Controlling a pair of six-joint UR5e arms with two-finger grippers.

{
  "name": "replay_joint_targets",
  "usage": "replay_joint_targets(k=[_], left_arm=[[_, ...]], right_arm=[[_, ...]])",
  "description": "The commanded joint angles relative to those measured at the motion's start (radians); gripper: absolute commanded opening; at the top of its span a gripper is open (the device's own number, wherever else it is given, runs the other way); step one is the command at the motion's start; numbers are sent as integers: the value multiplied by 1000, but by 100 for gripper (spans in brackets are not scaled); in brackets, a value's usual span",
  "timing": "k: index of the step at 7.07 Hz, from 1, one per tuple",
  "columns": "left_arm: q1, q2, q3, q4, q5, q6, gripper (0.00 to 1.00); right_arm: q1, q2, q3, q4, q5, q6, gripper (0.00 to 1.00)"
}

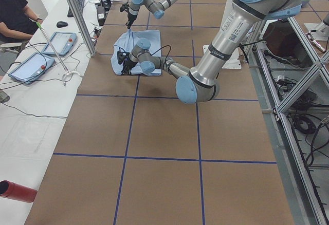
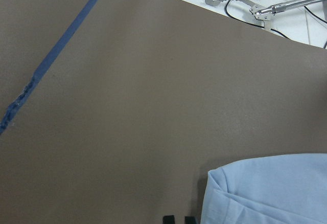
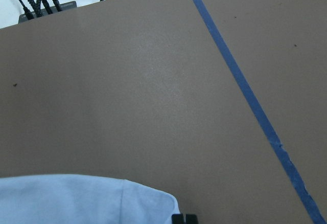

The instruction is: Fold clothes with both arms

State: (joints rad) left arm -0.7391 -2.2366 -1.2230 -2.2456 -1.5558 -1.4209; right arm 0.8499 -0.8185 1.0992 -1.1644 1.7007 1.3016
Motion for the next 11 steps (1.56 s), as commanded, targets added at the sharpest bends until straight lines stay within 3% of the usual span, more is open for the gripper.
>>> replay_joint_targets(k=[1,3,4,5,6,8,11], left_arm=[[-5,6,-7,-11,-3,3,28],[-6,28,-58,-14,-6,-1,28],[-6,41,-85,-8,-7,-4,28],[-6,55,-108,-6,-7,-4,29],[-6,72,-142,-3,-7,-4,29],[-5,80,-151,-3,-7,-4,29],[-5,81,-152,-2,-6,-4,29]], right_arm=[[3,-1,-1,-1,-1,-1,22],[26,-2,8,0,7,-33,31],[35,-13,48,-8,40,-33,31],[41,-99,179,-12,162,-18,34],[28,-235,323,0,213,28,44],[-50,-399,491,26,211,210,46],[-124,-410,530,32,179,283,50]])
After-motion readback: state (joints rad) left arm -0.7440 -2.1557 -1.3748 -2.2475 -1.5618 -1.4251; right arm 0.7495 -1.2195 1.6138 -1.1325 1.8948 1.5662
